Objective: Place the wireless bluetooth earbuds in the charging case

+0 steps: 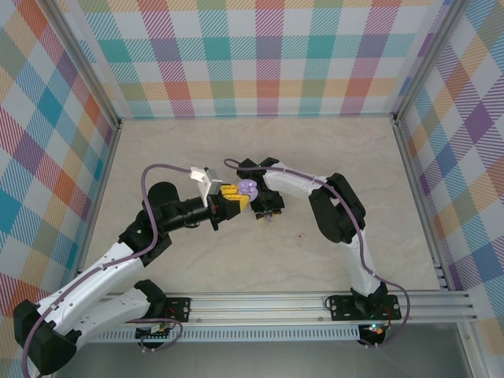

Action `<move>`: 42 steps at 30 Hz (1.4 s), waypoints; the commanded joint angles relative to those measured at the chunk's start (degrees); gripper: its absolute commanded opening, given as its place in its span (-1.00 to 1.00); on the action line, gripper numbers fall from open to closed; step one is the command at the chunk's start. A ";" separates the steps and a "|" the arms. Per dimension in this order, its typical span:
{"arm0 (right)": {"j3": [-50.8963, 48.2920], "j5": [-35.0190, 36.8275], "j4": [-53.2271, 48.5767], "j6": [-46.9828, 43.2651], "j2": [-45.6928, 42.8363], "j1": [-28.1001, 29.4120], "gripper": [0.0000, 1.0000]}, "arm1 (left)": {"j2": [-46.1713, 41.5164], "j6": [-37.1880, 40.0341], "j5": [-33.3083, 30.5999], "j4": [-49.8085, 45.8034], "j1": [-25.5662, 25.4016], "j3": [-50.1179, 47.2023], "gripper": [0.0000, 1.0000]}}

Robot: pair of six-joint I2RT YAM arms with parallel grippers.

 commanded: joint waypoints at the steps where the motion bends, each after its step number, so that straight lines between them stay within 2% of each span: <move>1: 0.86 -1.16 -2.38 -0.61 2.22 0.07 -0.28 | -0.65 -0.52 0.74 1.42 -0.80 1.11 -0.62; 15: -3.84 -1.88 0.35 1.10 -0.22 -1.89 -0.48 | -0.15 -0.52 0.86 1.38 -0.80 1.38 -0.62; 32: -19.18 -14.75 16.58 2.03 -11.56 -12.12 -0.50 | 4.08 -1.99 -0.72 2.87 -0.84 0.99 -0.63; 42: -28.46 -26.89 28.81 3.19 -22.30 -18.59 -0.51 | 10.33 -6.81 -10.82 5.15 -0.85 -0.76 -0.63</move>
